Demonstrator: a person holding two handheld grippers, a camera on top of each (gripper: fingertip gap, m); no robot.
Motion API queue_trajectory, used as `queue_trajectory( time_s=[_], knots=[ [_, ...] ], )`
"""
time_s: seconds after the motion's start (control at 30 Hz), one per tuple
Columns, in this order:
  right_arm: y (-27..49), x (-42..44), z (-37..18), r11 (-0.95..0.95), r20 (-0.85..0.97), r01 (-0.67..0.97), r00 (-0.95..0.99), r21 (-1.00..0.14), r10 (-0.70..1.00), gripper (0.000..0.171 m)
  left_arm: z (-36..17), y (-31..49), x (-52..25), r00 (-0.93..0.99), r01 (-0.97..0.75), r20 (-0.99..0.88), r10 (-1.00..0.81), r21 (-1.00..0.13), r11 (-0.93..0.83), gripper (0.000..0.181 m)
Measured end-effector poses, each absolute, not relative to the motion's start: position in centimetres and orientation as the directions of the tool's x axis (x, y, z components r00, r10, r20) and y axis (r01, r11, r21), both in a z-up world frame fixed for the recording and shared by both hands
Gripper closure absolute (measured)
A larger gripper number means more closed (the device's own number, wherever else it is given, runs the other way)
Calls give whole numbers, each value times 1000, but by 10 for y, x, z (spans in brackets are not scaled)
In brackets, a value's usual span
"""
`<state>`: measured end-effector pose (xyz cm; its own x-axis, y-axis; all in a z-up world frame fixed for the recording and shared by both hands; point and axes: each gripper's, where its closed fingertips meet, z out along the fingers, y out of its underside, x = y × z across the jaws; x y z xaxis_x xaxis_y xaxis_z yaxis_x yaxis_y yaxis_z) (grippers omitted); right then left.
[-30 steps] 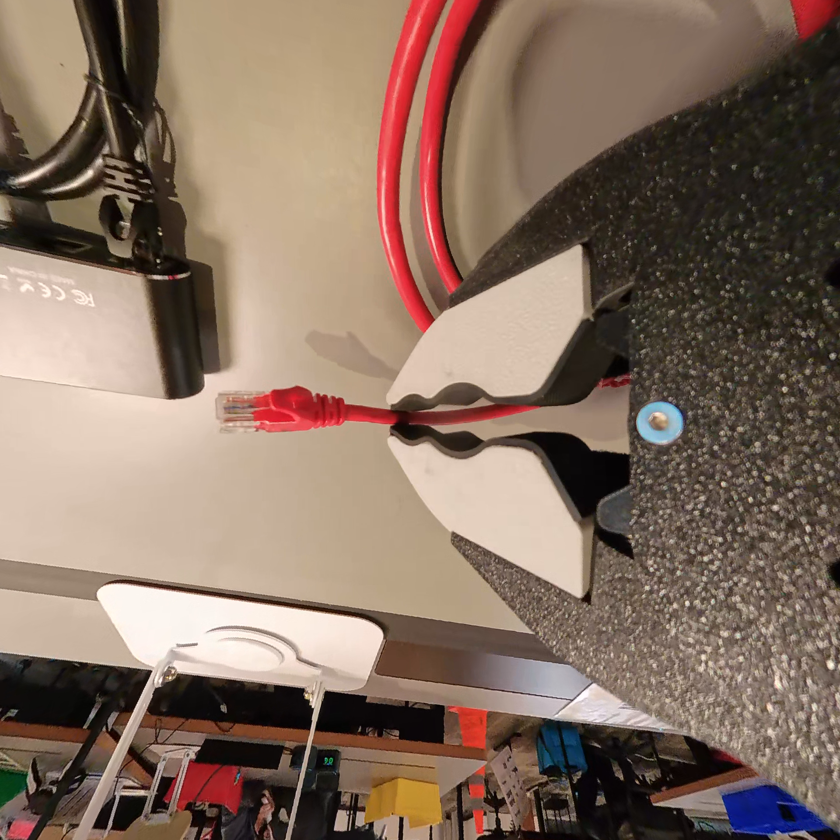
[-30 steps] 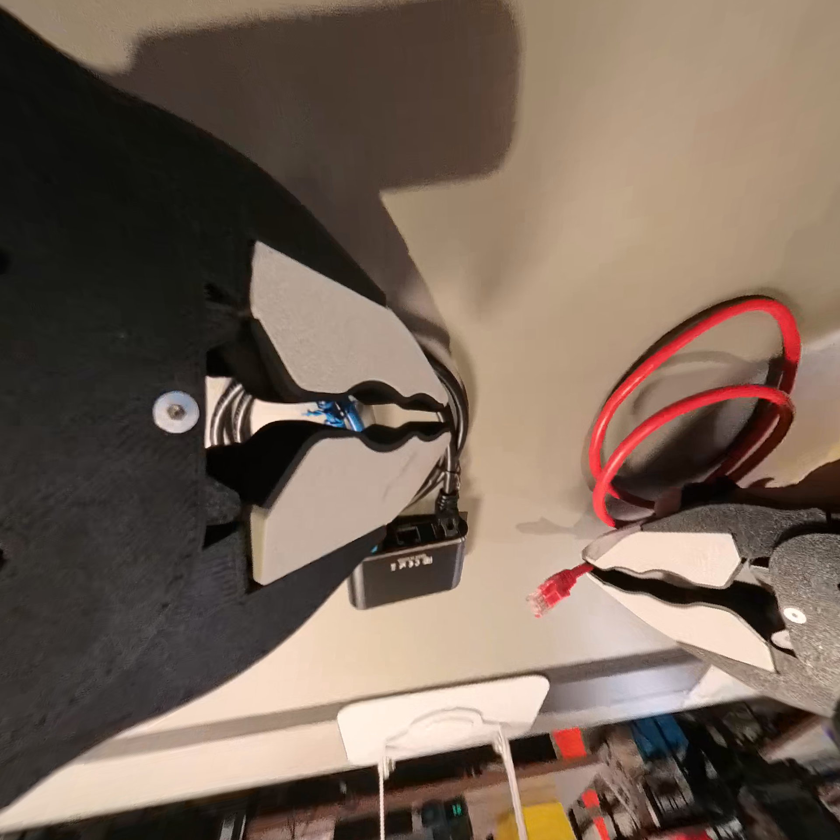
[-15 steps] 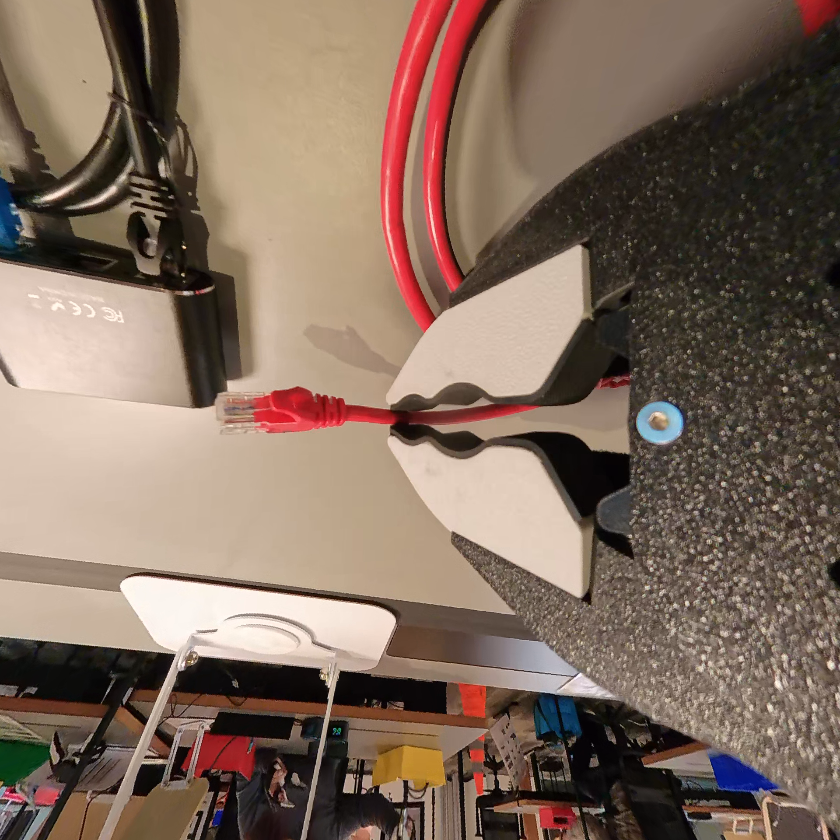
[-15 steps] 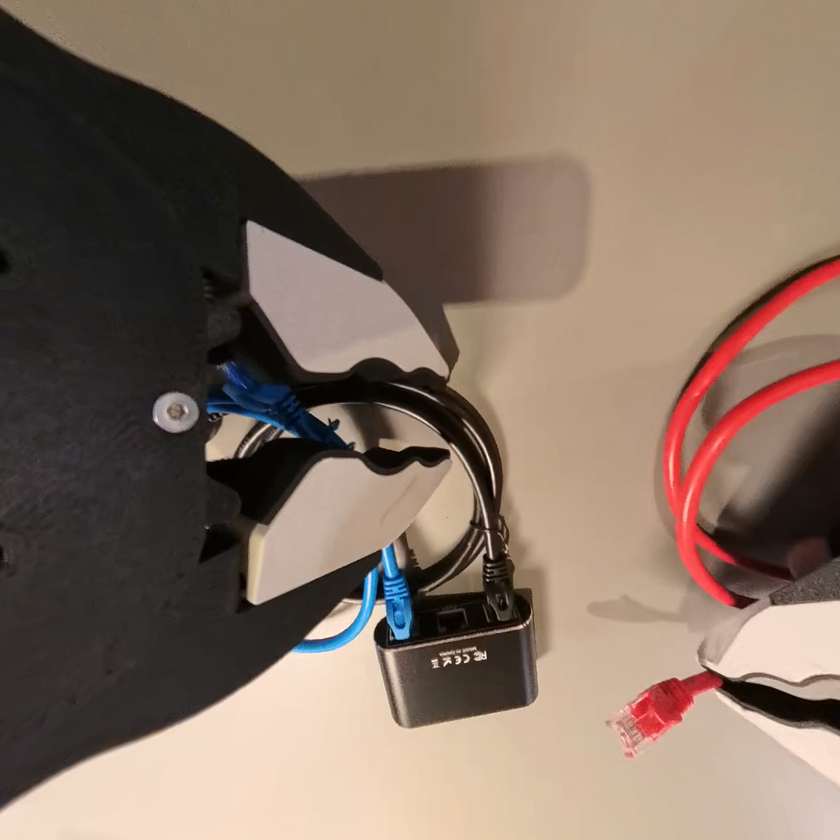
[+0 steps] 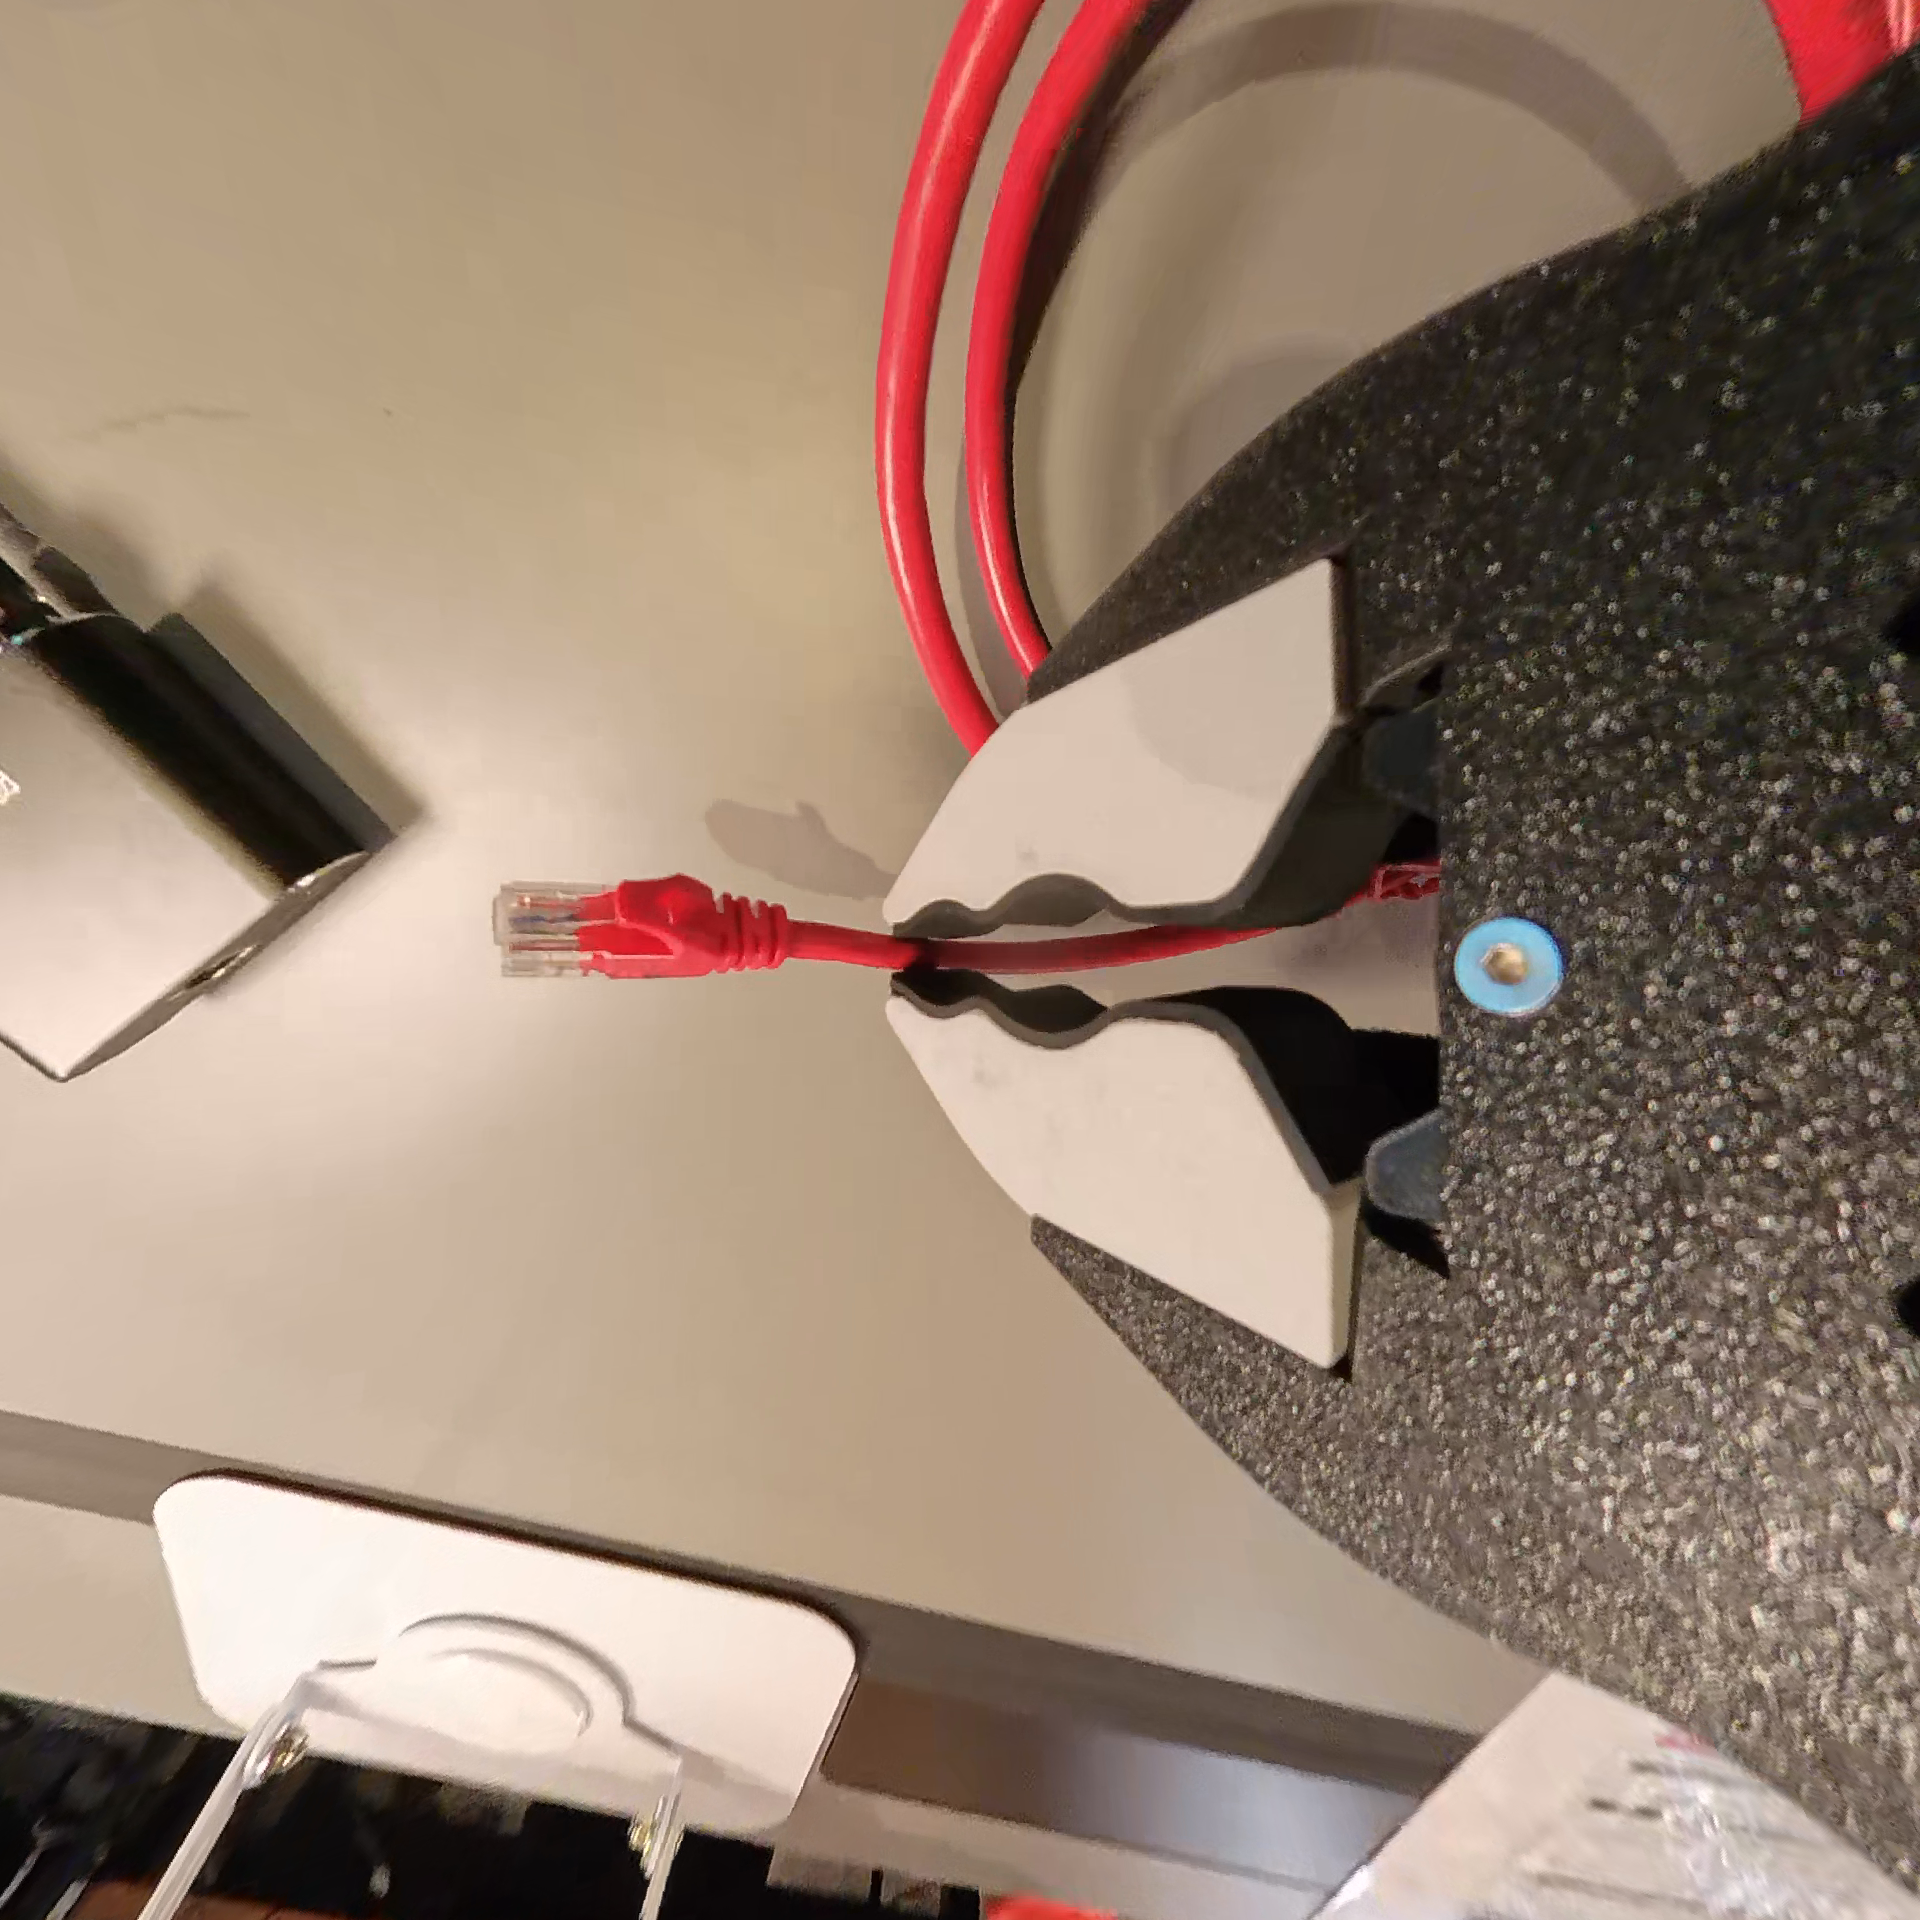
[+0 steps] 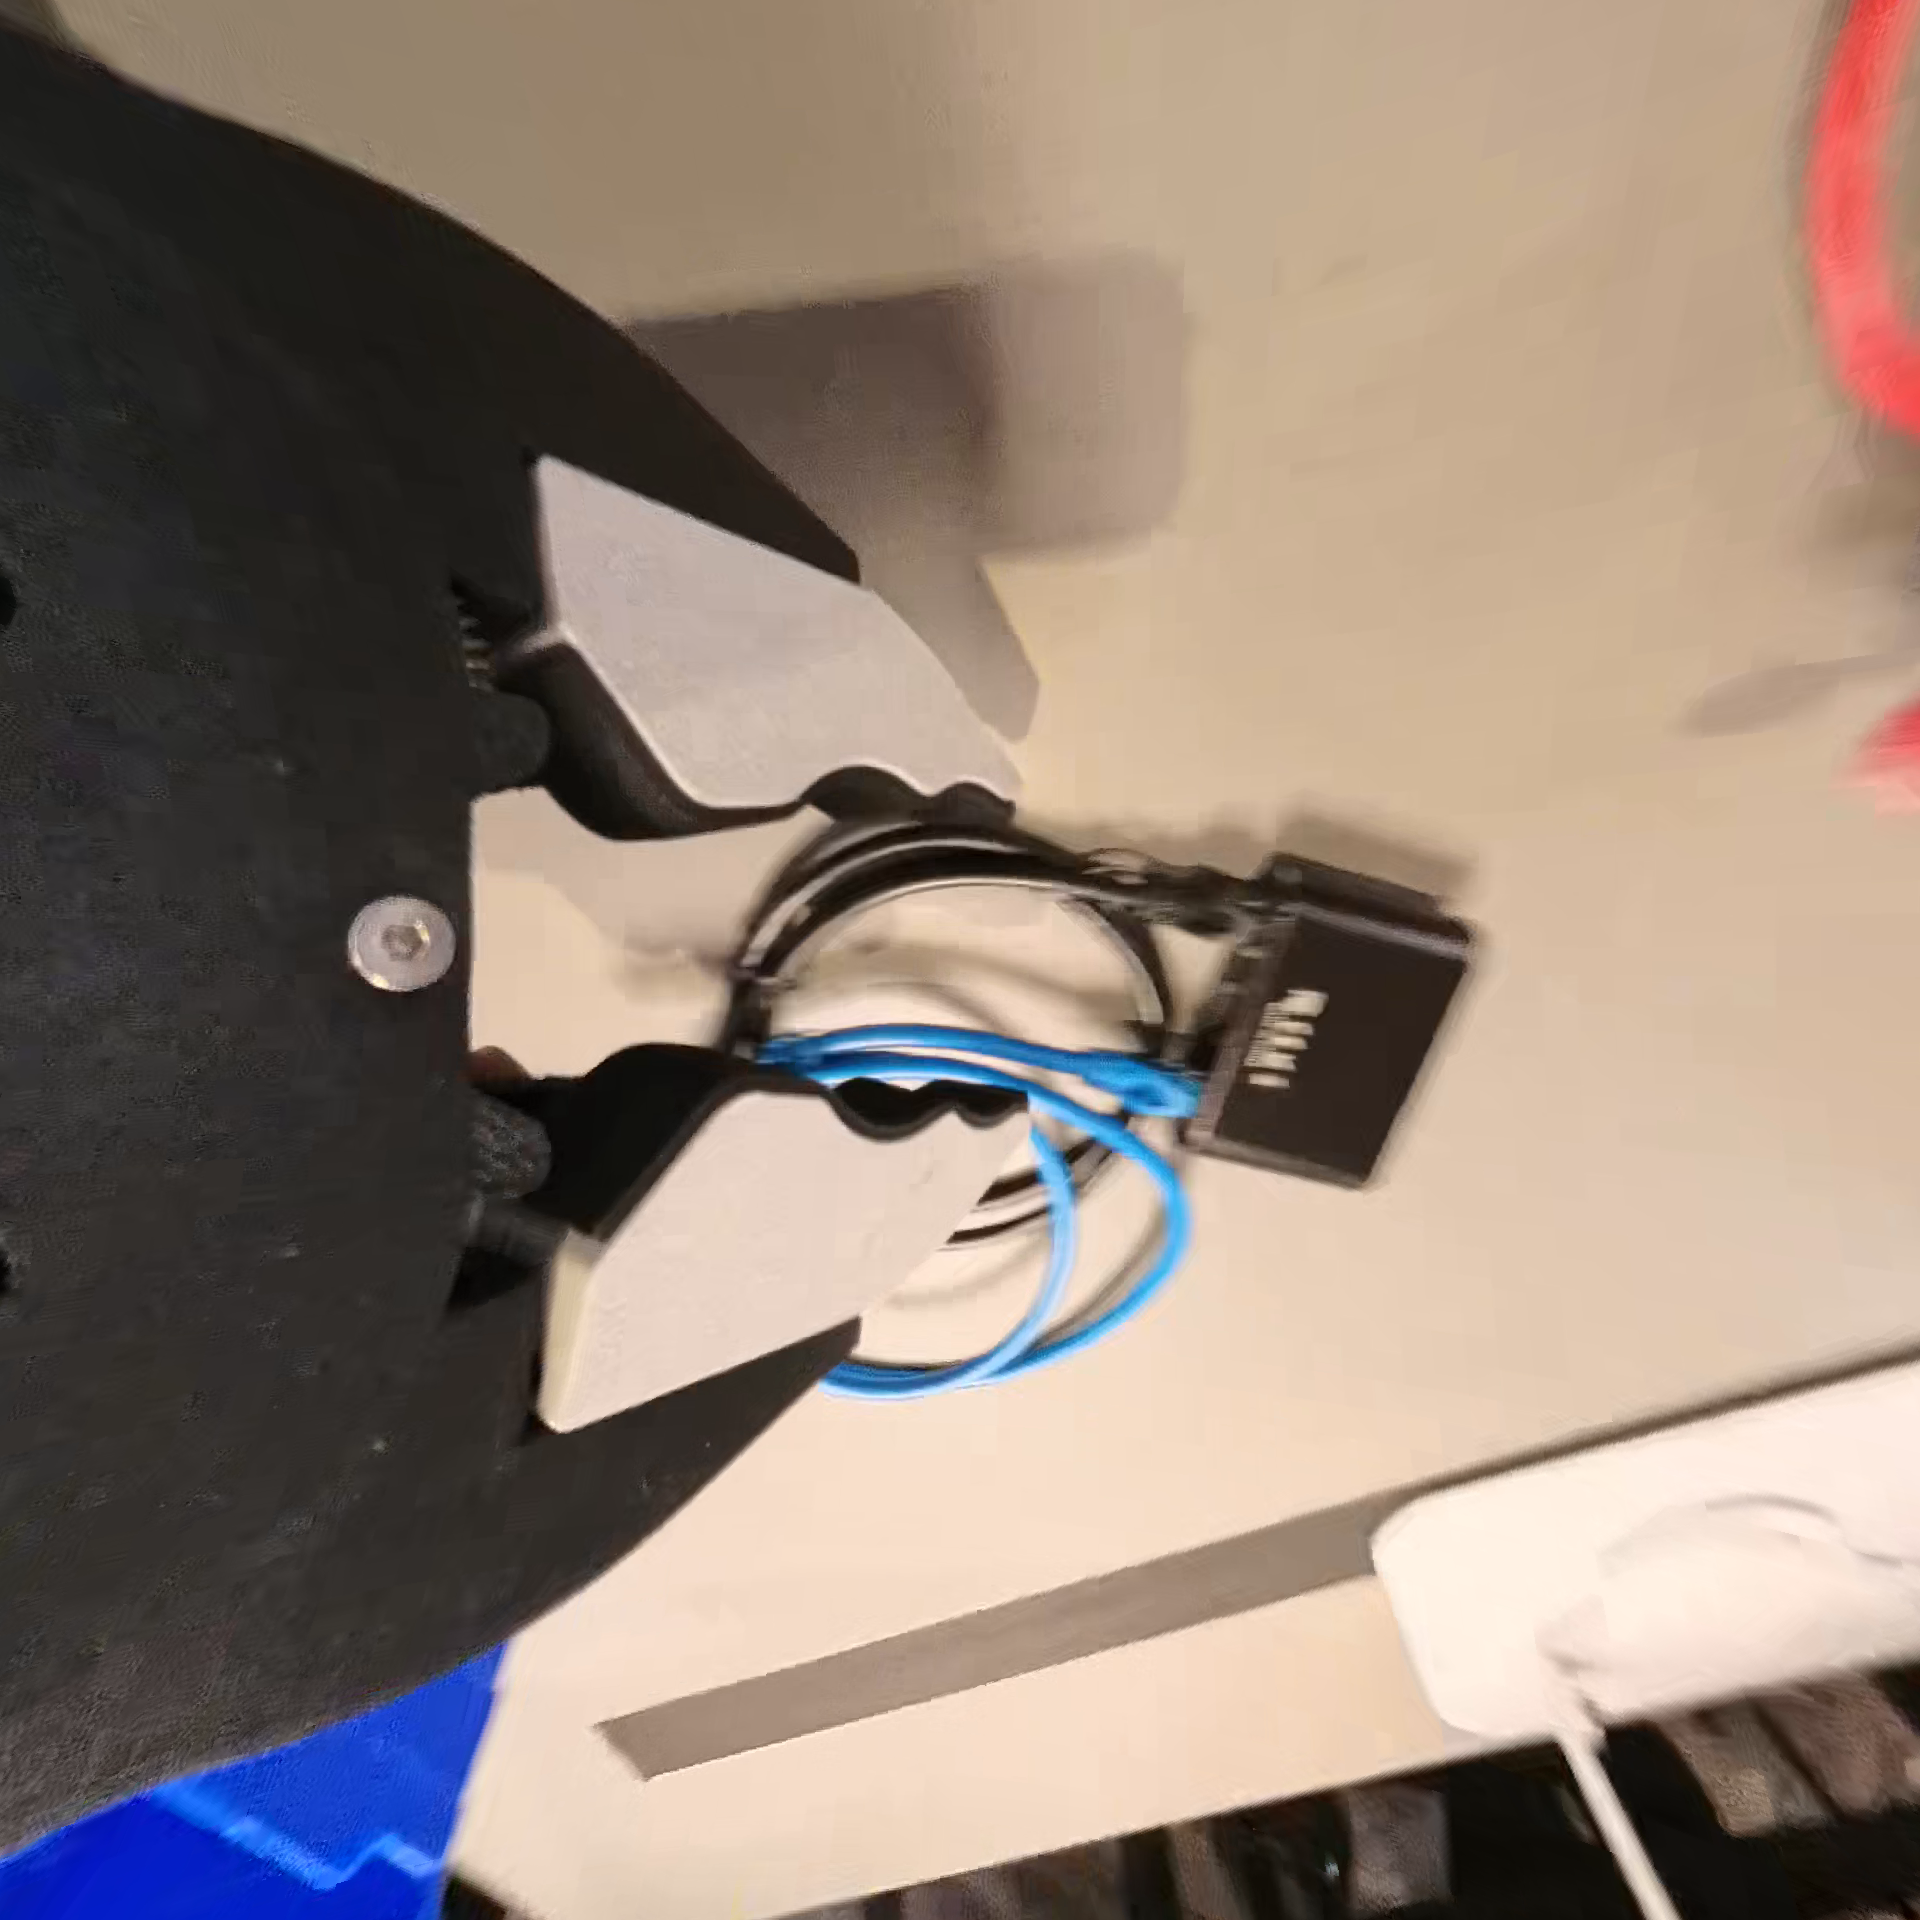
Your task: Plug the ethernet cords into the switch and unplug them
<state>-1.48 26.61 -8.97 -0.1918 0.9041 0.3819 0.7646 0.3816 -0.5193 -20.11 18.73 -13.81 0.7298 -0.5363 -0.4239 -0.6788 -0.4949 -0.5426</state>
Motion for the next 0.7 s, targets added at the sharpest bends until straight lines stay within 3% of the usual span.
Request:
queue_trajectory(
  time_s=[0.07, 0.23, 0.33, 0.47, 0.7],
  knots=[
    [258, -40, -85, 355, 324, 732, -192, -581, 926, 114, -141, 186, -201, 749, -657, -395, -531, -544, -522, 175],
    [265, -87, -106, 297, 236, 793, -198, -532, 951, 88, -143, 183, -202, 779, -621, -354, -517, -543, -565, 175],
    [262, -109, -112, 306, 217, 784, -222, -541, 951, 82, -144, 181, -200, 782, -617, -336, -525, -543, -570, 175],
    [225, -136, -102, 507, 343, 596, -375, -622, 861, 99, -143, 180, -189, 783, -603, -289, -551, -569, -559, 175],
    [195, -143, -111, 812, 655, 364, -479, -457, 584, 129, -141, 178, -172, 701, -684, -335, -630, -566, -460, 175]
  ],
)
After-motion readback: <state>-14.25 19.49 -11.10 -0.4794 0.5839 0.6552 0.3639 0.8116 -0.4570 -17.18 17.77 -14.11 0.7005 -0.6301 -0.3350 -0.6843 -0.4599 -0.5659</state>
